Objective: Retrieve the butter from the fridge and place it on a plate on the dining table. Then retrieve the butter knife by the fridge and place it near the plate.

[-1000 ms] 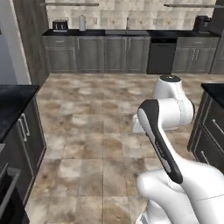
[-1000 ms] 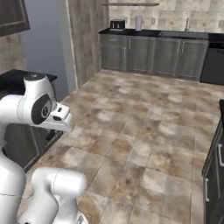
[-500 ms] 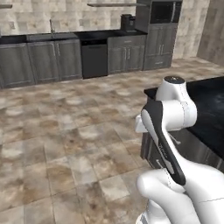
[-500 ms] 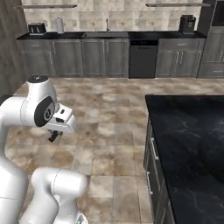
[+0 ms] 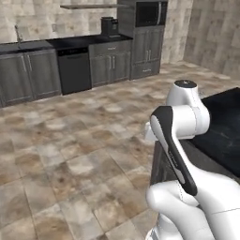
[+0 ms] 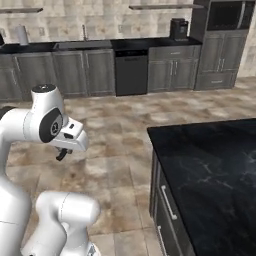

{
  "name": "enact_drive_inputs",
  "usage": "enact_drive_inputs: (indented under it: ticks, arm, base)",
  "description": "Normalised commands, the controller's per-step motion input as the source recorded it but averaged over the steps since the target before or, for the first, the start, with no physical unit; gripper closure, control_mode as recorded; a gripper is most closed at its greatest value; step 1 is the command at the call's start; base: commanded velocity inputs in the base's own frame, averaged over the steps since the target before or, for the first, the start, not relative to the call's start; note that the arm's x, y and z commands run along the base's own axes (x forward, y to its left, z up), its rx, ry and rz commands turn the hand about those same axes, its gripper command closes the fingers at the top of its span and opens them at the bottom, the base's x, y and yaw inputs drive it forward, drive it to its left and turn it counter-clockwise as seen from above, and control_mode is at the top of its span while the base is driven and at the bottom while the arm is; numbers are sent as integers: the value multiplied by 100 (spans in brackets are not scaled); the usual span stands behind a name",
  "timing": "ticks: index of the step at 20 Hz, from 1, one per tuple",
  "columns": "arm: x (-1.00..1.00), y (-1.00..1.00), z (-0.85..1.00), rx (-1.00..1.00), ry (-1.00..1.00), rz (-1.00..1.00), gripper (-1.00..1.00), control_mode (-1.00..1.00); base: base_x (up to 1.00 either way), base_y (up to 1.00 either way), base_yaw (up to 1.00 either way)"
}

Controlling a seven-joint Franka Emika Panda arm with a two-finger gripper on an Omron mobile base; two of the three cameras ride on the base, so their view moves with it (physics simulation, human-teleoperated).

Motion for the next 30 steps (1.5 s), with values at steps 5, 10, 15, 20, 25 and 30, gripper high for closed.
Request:
enact_drive_inputs:
  ticks: [5,10,15,20,25,30]
  arm:
    - [0,0,0,0,0,0,100,100]
    - [0,0,0,0,0,0,100,100]
    - [0,0,0,0,0,0,100,100]
    - [0,0,0,0,0,0,100,100]
    - [0,0,0,0,0,0,100,100]
    - [0,0,0,0,0,0,100,100]
  base:
    - [100,0,-32]
    - [89,17,-35]
    - [69,68,-40]
    - [42,99,-43]
    - [39,100,-54]
    - [47,100,-56]
